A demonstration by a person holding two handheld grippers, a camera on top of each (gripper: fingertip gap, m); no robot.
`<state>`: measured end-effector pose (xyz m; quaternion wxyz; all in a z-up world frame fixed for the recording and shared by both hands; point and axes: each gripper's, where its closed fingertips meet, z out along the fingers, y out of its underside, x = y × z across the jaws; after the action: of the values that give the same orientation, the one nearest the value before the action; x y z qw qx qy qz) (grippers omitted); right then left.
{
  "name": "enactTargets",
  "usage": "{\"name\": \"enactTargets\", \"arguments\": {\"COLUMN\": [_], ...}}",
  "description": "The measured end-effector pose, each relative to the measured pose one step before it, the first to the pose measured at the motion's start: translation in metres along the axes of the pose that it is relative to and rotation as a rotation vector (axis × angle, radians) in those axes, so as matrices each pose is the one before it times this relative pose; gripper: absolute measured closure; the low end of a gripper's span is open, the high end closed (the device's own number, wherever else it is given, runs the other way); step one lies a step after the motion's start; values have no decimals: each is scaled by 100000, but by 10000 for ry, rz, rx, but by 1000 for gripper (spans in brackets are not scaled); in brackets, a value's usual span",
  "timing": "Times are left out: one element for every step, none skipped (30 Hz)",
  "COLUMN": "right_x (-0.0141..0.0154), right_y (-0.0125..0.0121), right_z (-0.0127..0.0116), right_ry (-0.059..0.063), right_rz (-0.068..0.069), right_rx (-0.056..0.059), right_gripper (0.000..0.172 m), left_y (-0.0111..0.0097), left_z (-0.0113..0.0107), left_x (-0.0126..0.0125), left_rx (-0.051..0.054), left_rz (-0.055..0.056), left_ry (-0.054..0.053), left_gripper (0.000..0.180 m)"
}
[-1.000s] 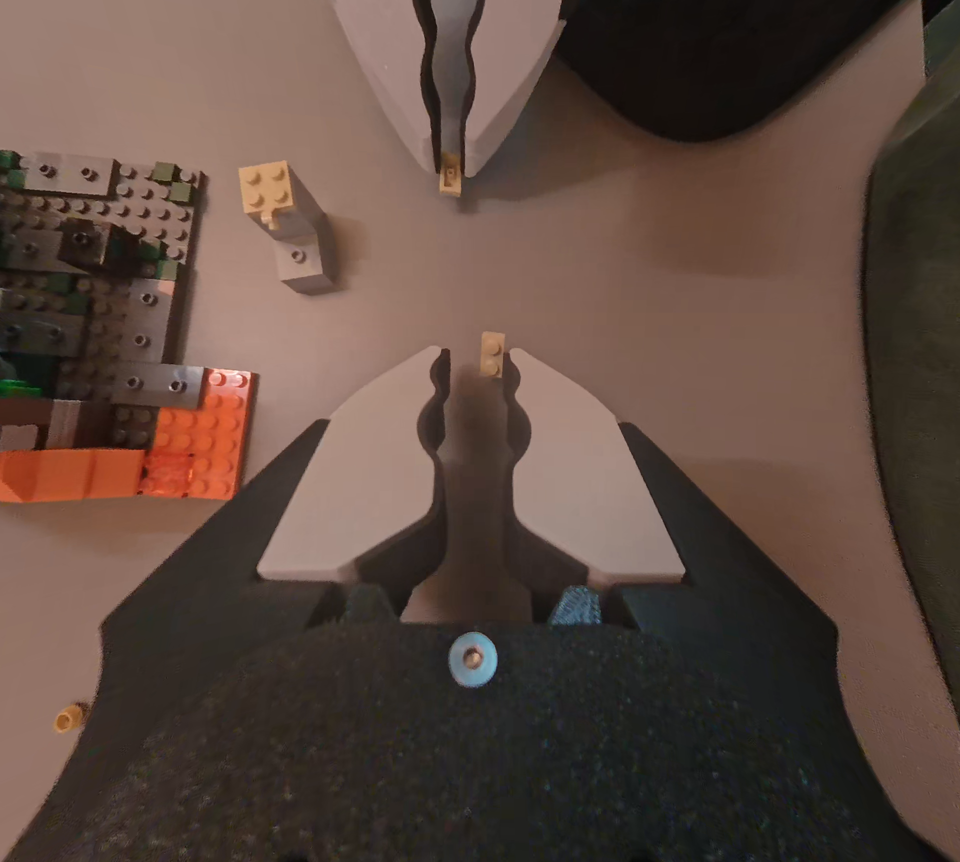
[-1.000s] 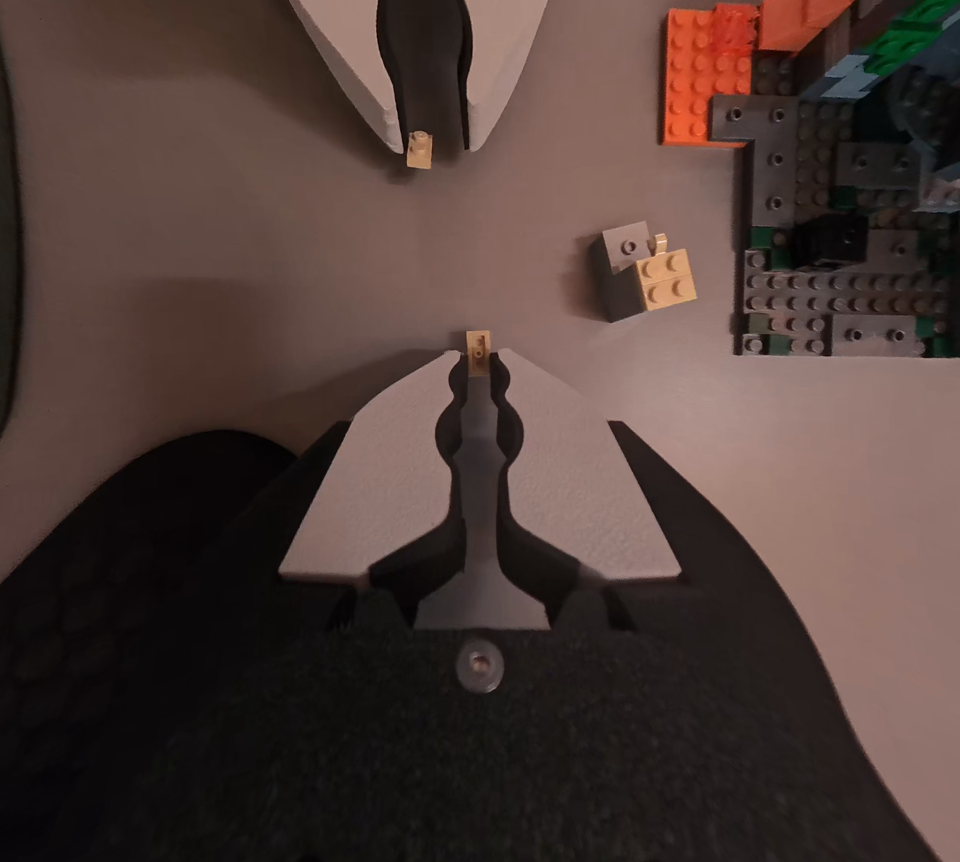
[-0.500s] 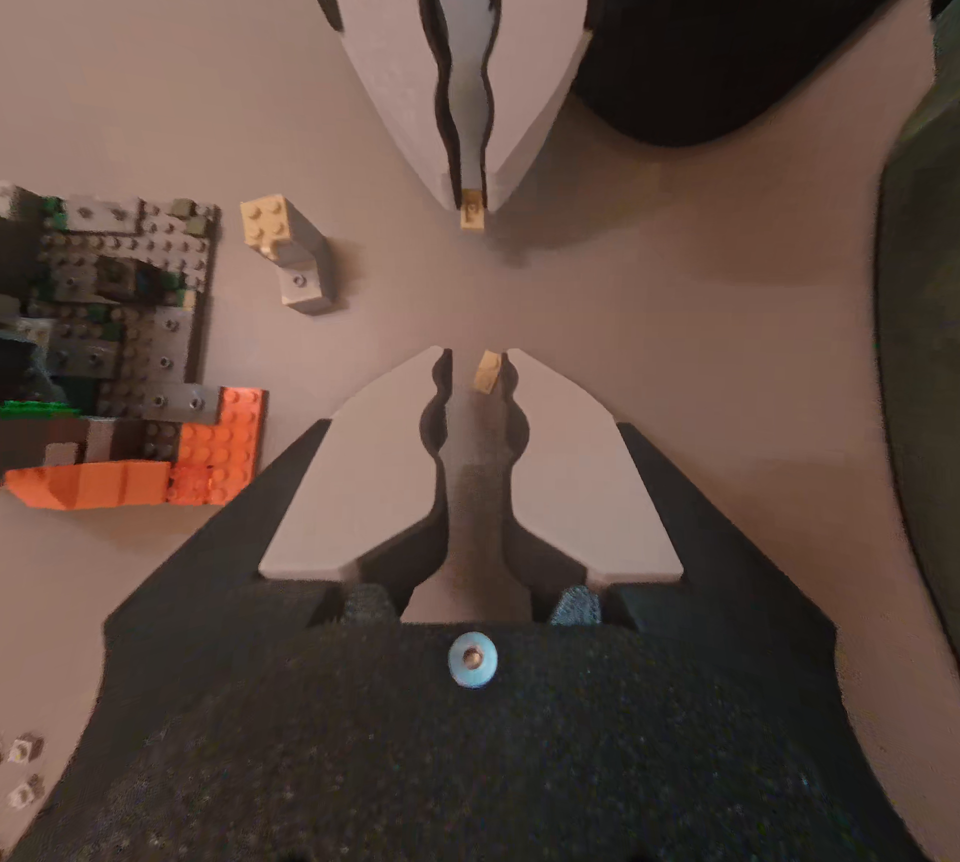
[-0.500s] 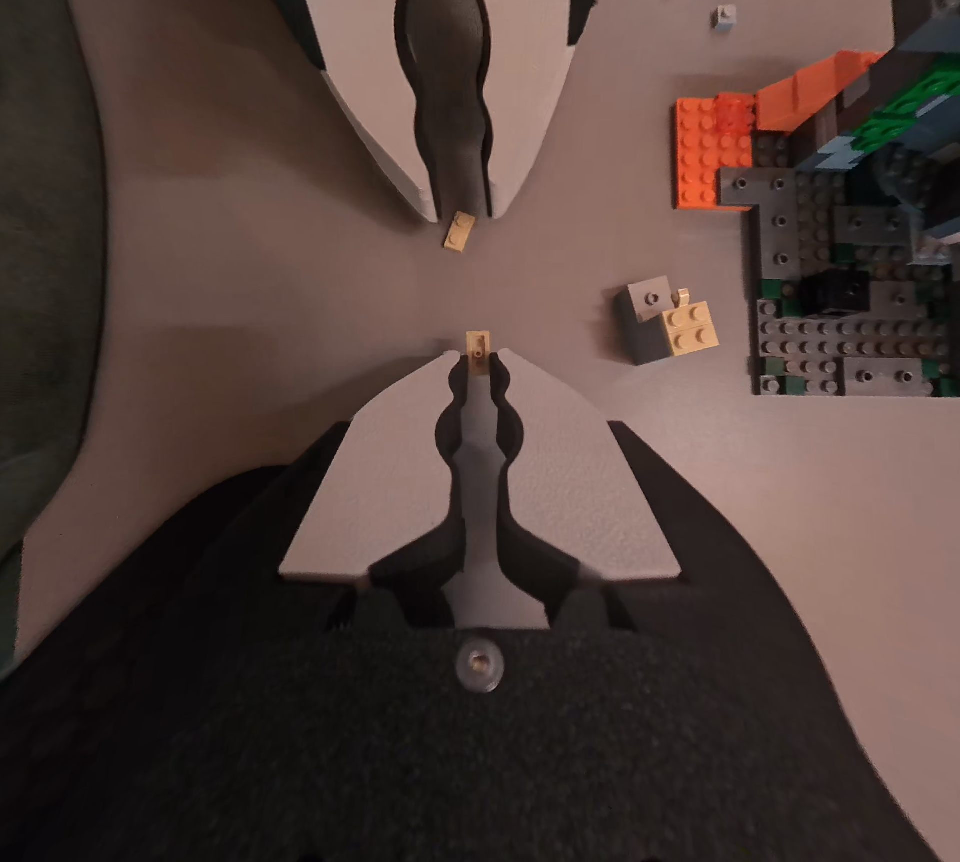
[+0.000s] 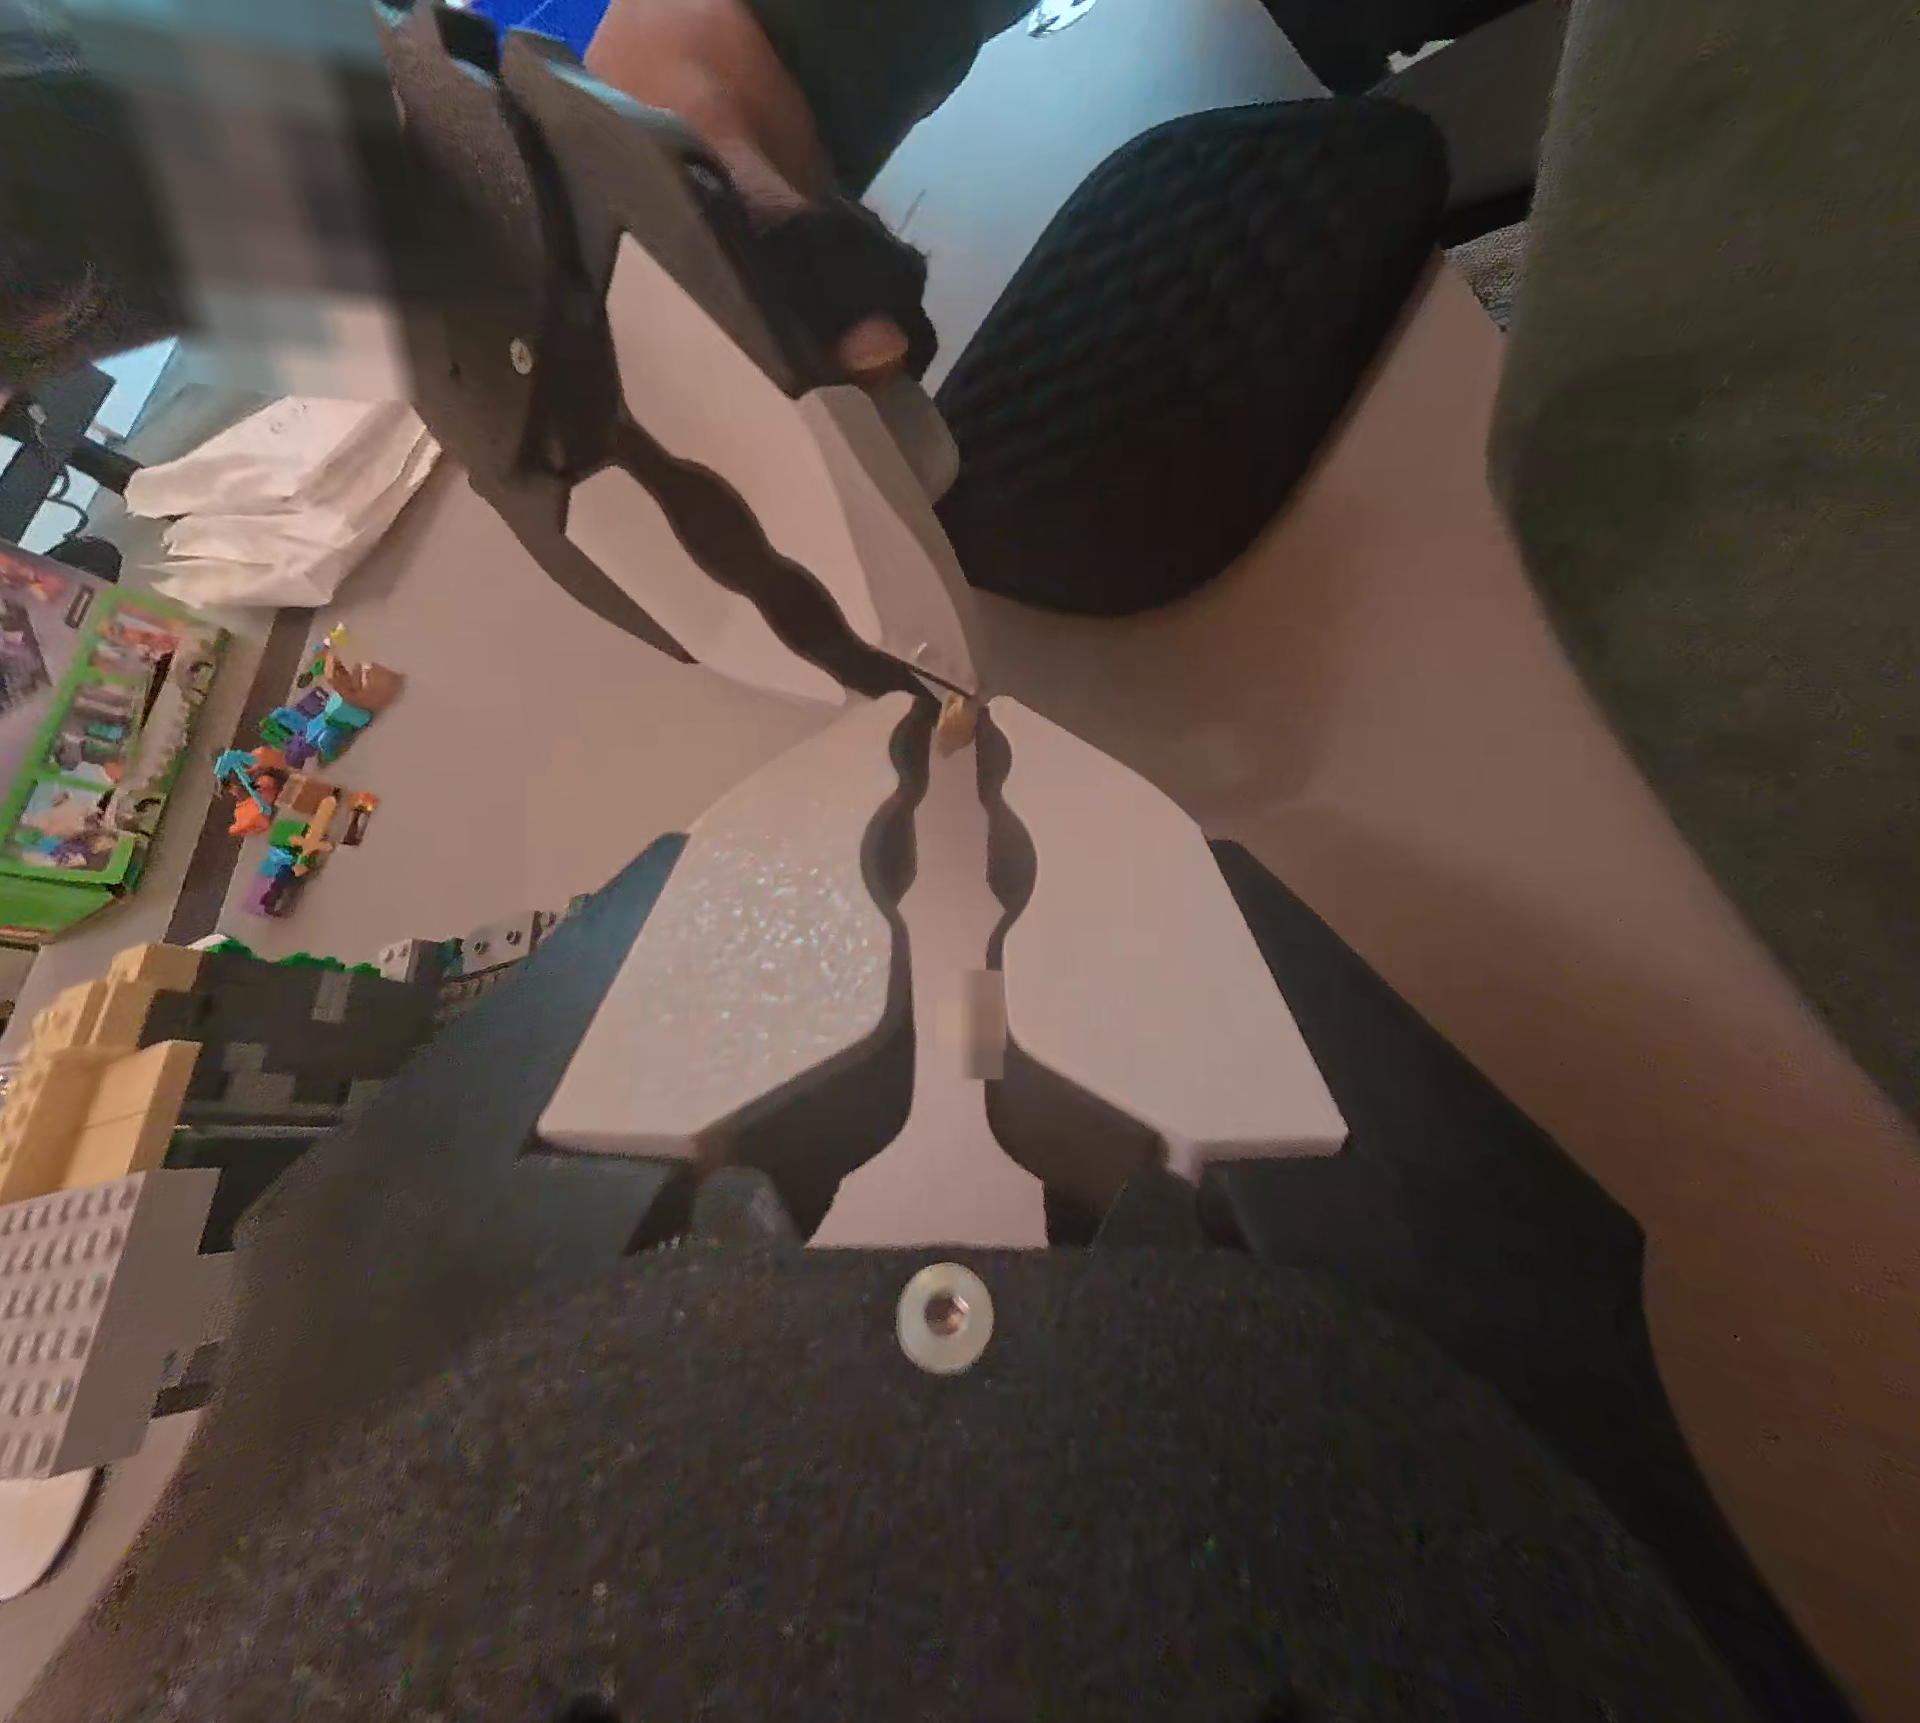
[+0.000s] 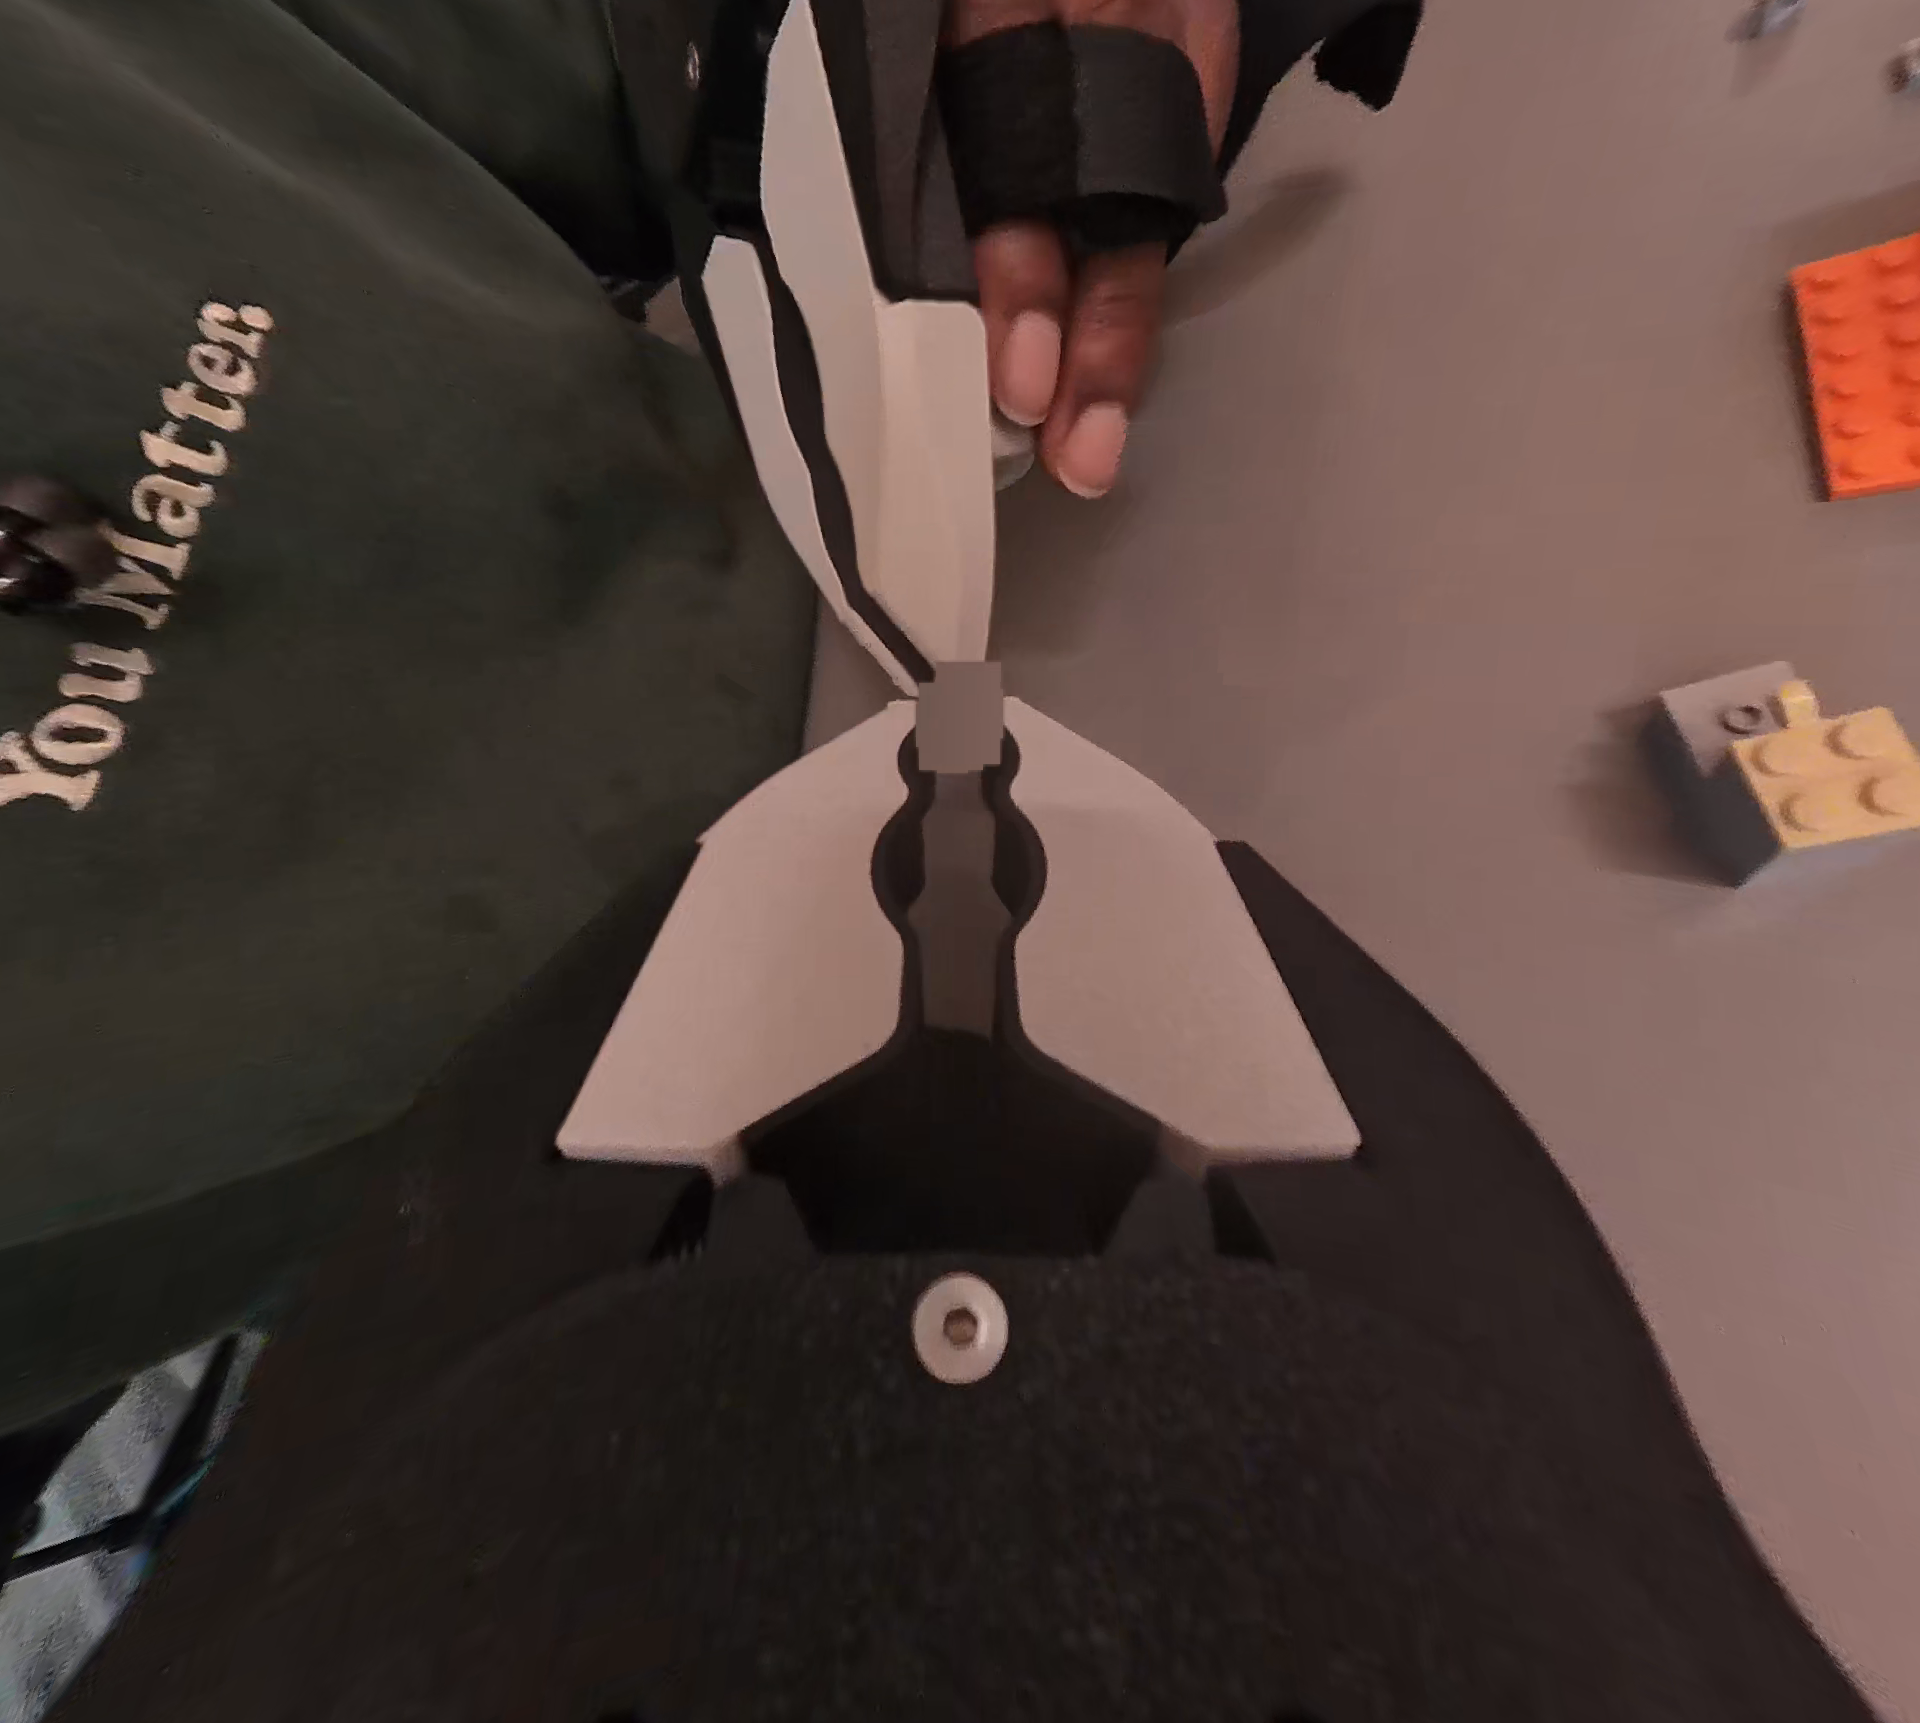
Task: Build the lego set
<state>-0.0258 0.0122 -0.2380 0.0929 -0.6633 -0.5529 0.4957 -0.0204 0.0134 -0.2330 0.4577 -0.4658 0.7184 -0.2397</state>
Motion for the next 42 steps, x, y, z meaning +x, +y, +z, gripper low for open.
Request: {"name": "enactTargets", "arguments": {"right_x": [-168,-141,-103,-139,-176,-142,-63,-33,-38,-41,64,418,505,473,341,247,226,174,249,128,5,39,-16,136,187,96,109,20,-91,-103,-73,-19,112,120,-61,-40,-34,-67,-54,-104,12,232], "right_y": [-50,-38,-18,-6,-33,-78,-72,-40,-91,-137,-253,-204,-74,-17,-138,-235,-218,-242,-232,-143,-139,-144,-73,-53,-57,-41,-35,-2,76,57,20,-44,-90,-49,27,-3,-51,5,40,93,277,397], "right_z": [16,6,-26,-23,-23,-30,-26,-24,-25,-91,-186,-248,-256,-205,-145,-83,-25,32,49,65,63,61,37,-7,-43,-59,-44,-17,32,55,43,8,-31,-32,11,11,2,4,8,15,-1,-39], "right_ry": [-171,-152,-134,-174,-222,-222,-168,-101,-8,95,282,613,774,838,813,782,791,752,781,632,463,410,306,359,348,240,225,134,49,24,37,57,118,123,-16,-10,-82,-184,-226,-306,-292,-211], "right_rz": [116,98,82,99,116,141,147,59,-129,-332,-504,-697,-913,-997,-1029,-1004,-967,-917,-850,-767,-635,-524,-514,-511,-495,-450,-410,-389,-373,-313,-241,-194,-165,-193,-176,-37,179,407,536,620,692,728], "right_rx": [14,17,13,34,73,119,120,94,118,139,194,128,23,-36,33,81,40,21,-10,-61,-74,-58,-82,-87,-60,-55,-50,-71,-119,-94,-51,-2,23,5,-46,-24,35,33,51,69,-14,-31], "right_gripper": [164,164,164,164,164,164,164,164,164,163,161,159,159,158,158,158,158,156,156,155,154,154,153,153,154,154,154,154,154,154,154,155,157,162,164,164,164,164,164,164,164,164], "left_y": [-77,-92,-71,-131,-161,-87,-17,-46,-44,-23,34,194,249,110,36,-80,-191,-212,-179,-248,-242,-211,-229,-167,-155,-171,-129,-116,-84,-20,-8,-23,-1,-28,-25,29,36,22,35,81,39,59], "left_z": [-20,-23,-17,-43,-73,-56,-38,-44,-82,-125,-167,-178,-177,-170,-160,-118,-123,-96,-51,-28,3,27,29,31,14,7,16,19,38,49,45,43,34,14,-6,-13,-23,-13,4,-15,-80,-120], "left_x": [70,103,107,80,65,27,-3,-38,-53,-81,-239,-226,-269,-400,-182,-58,-273,-153,-102,-143,-33,-24,-23,1,16,1,132,153,64,108,101,-1,26,24,-19,4,-11,-63,-61,-182,-373,-480], "left_rx": [14,31,26,72,91,46,16,70,129,155,164,86,49,149,179,201,271,256,203,246,219,192,194,145,130,142,105,95,93,24,16,25,4,26,14,-18,-21,-16,-49,-105,-114,-158], "left_rz": [83,40,-17,-13,-12,-72,-186,-287,-408,-541,-684,-776,-832,-811,-838,-902,-869,-826,-800,-740,-675,-631,-536,-462,-433,-423,-384,-315,-231,-179,-172,-147,-76,-52,-47,16,34,112,308,392,453,534], "left_ry": [-5,30,46,32,16,15,25,32,54,99,49,118,135,29,207,307,168,257,276,219,267,247,212,206,195,171,245,218,123,139,117,34,49,24,-10,18,5,-43,-95,-201,-343,-421], "left_gripper": [173,175,176,176,176,177,177,177,178,178,178,178,178,178,178,178,178,178,178,178,178,178,178,178,178,178,178,178,178,178,178,178,177,178,178,178,177,177,177,176,174,171]}}
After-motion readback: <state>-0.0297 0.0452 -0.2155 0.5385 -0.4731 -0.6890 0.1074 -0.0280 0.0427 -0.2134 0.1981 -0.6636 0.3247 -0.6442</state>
